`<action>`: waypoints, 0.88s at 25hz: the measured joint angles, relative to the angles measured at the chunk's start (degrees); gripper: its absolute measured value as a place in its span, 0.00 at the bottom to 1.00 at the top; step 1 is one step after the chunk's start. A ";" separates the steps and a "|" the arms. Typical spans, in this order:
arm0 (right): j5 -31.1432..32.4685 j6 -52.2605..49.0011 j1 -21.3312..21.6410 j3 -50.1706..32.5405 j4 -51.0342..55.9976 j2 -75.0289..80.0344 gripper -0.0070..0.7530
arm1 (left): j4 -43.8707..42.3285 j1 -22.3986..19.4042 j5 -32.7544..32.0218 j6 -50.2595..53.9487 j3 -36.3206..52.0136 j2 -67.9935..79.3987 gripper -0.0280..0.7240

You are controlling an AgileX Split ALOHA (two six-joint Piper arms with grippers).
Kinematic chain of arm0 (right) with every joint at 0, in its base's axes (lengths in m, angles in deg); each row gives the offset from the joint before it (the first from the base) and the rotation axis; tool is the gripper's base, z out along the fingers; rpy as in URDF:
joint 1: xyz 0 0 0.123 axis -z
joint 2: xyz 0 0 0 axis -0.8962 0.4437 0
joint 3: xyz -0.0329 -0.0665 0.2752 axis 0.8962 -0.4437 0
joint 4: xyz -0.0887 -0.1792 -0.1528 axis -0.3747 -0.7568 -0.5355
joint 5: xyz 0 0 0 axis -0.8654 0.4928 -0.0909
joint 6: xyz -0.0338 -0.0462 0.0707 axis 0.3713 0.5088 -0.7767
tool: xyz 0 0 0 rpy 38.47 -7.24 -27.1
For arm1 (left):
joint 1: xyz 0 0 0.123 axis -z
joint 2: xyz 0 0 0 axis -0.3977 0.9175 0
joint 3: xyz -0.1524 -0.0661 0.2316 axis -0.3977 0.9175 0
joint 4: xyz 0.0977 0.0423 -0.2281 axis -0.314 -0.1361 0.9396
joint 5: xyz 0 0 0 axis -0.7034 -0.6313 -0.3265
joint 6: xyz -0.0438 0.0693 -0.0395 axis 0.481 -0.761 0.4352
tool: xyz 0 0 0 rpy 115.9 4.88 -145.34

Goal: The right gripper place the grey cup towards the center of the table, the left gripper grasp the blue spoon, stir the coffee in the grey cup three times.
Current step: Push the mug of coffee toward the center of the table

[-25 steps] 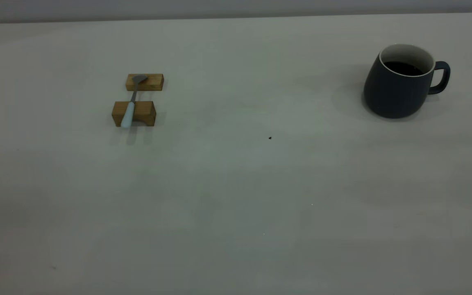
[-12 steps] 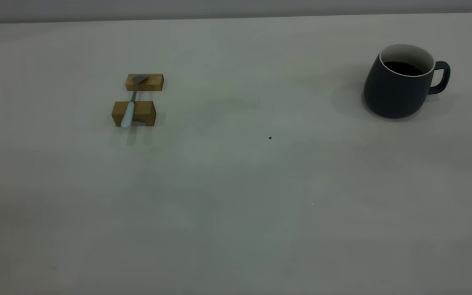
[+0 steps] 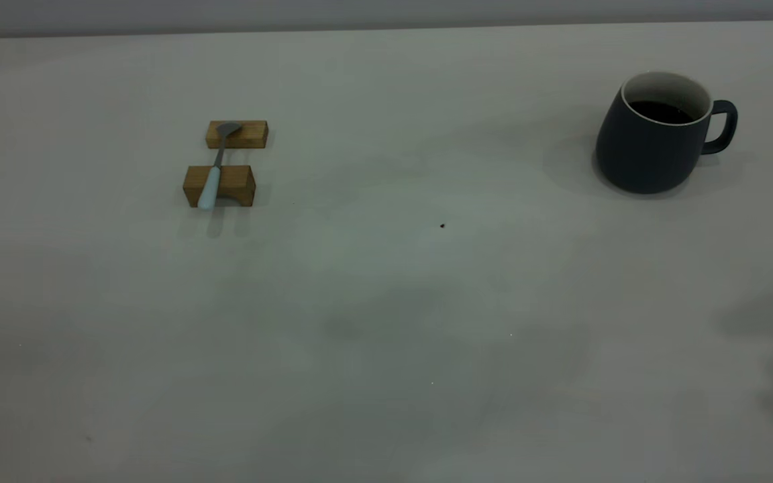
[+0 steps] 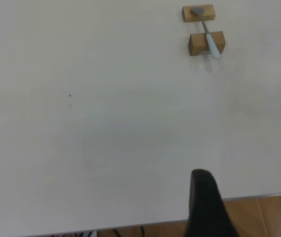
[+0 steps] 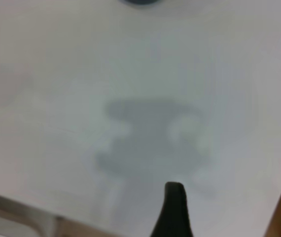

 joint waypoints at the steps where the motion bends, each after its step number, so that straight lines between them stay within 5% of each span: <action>1: -1.62 3.01 0.00 0.72 0.00 2.47 0.93 | 0.00 0.00 0.00 0.00 0.00 0.00 0.73; 10: -13.32 17.07 -5.77 8.34 0.84 24.06 0.91 | 0.00 0.00 0.00 0.00 0.00 0.00 0.73; 22: -14.86 26.75 -6.39 21.61 -6.78 46.10 0.91 | 0.00 0.00 0.00 0.05 0.00 0.00 0.73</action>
